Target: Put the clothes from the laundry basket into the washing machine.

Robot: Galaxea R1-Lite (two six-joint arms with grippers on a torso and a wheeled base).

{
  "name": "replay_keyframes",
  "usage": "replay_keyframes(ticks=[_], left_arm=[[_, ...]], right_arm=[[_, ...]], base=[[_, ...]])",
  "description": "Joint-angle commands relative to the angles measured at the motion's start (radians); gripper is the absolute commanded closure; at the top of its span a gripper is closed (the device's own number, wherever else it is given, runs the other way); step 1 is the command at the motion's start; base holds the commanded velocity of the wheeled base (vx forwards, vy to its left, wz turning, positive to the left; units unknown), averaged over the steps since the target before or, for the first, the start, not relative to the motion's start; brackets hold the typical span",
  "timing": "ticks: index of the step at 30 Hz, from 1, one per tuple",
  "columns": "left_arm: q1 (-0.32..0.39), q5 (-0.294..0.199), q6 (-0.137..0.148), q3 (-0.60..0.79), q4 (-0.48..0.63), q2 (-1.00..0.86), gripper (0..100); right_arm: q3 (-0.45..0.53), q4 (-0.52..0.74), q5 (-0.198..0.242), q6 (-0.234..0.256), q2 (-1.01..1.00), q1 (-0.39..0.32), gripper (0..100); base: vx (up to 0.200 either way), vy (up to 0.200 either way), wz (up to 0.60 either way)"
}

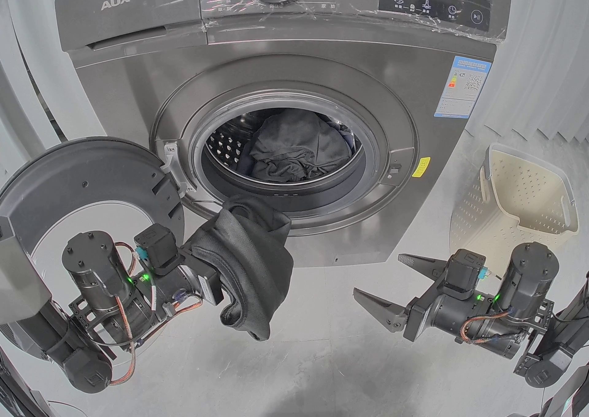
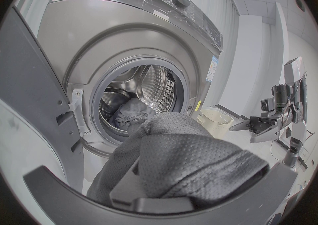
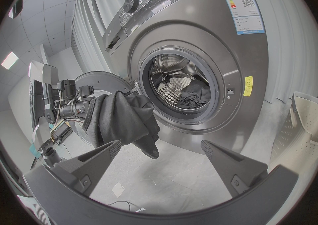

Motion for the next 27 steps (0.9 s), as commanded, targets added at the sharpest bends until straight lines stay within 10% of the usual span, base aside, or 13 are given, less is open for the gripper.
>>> replay_keyframes(ticks=[1,27], left_arm=[[-0.015,0.000,0.001,-0.003,-0.001,0.012,100],[-0.064,0.008,0.001,-0.005,-0.001,0.045,100]], right_arm=[[0.000,0.000,0.001,0.000,0.004,0.003,0],[0.000,0.000,-0.001,0.000,0.021,0.006,0]], base=[[0.200,0.000,0.00],[0.085,0.000,0.00]])
